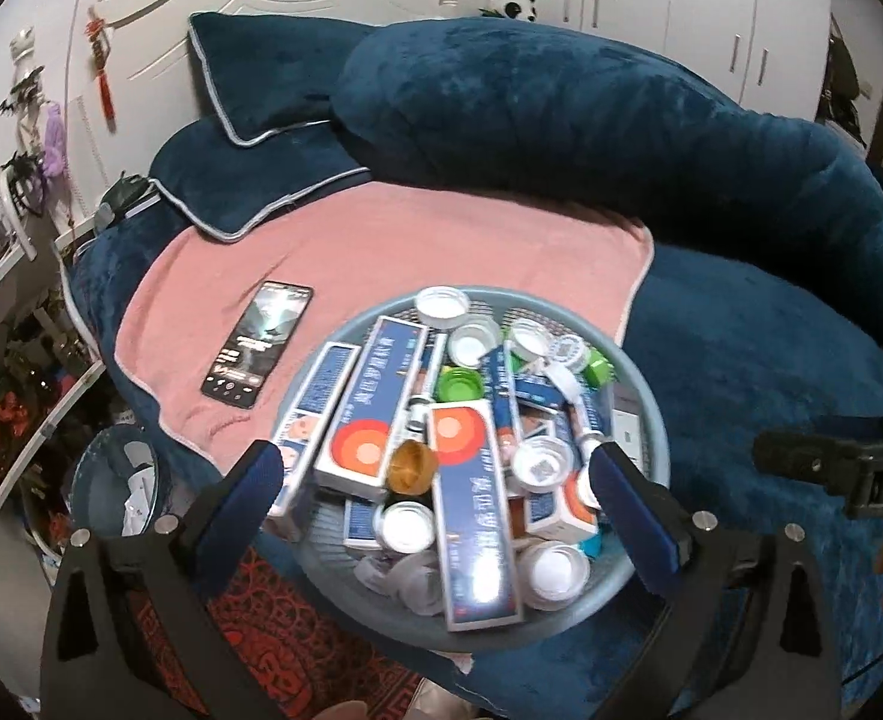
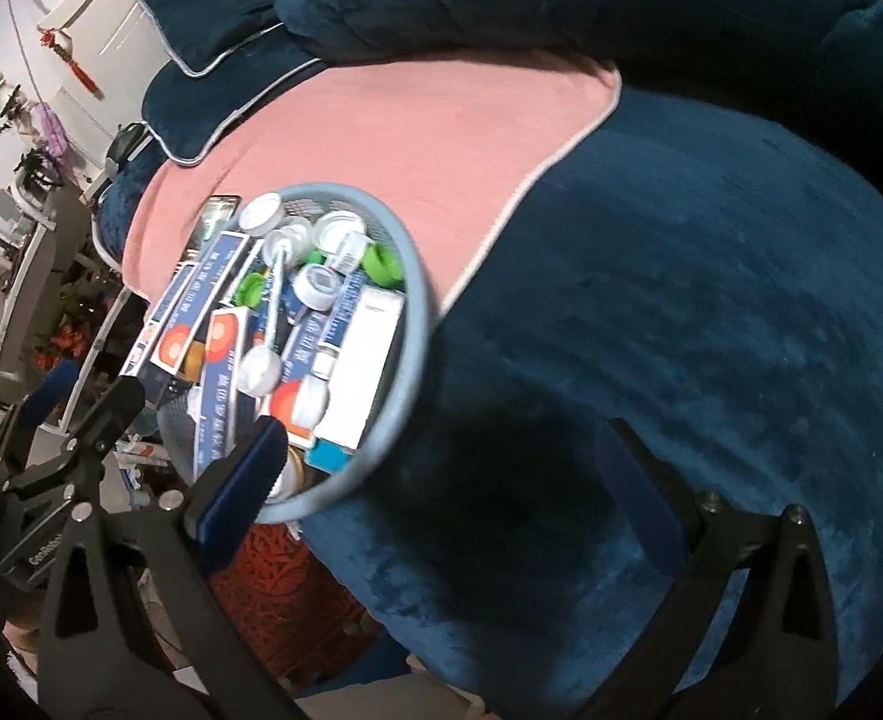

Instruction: Organize objects

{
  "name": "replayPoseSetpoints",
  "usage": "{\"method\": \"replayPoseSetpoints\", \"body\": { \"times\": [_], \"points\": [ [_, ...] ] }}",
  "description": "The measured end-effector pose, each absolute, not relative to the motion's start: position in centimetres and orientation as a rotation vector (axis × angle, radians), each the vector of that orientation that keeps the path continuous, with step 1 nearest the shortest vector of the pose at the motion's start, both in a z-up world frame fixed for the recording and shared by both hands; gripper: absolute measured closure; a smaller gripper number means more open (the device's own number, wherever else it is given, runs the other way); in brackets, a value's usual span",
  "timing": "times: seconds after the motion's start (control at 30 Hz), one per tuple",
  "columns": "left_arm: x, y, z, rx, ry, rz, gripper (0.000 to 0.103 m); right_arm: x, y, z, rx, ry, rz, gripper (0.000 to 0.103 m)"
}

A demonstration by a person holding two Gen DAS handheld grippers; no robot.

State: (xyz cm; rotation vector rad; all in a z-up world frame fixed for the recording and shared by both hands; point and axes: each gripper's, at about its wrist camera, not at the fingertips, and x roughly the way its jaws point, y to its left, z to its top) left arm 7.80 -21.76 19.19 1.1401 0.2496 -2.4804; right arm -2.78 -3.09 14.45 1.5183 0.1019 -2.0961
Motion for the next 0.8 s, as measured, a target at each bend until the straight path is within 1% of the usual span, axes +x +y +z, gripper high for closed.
{"method": "replayPoseSetpoints", "body": {
  "times": [0.33, 0.5, 0.57, 0.8],
  "points": [
    [5.9, -18.0, 19.0, 1.183, 0.220, -2.554, 0.001, -2.5, 1.4, 13.7, 1.559, 0.073, -2.171, 0.000],
    [4.5, -14.8, 18.2, 1.238, 0.190, -2.607, 0.001, -2.6, 5.5, 13.1, 1.611, 0.001, -2.230, 0.000],
    [4.1, -13.5, 18.0, 1.261, 0.170, -2.631, 0.001, -2.5, 7.1, 13.1, 1.637, -0.001, -2.257, 0.000],
    [1.7, -7.5, 17.3, 1.334, 0.072, -2.747, 0.001, -2.2, 15.2, 15.9, 1.623, -0.052, -2.373, 0.000]
  ]
}}
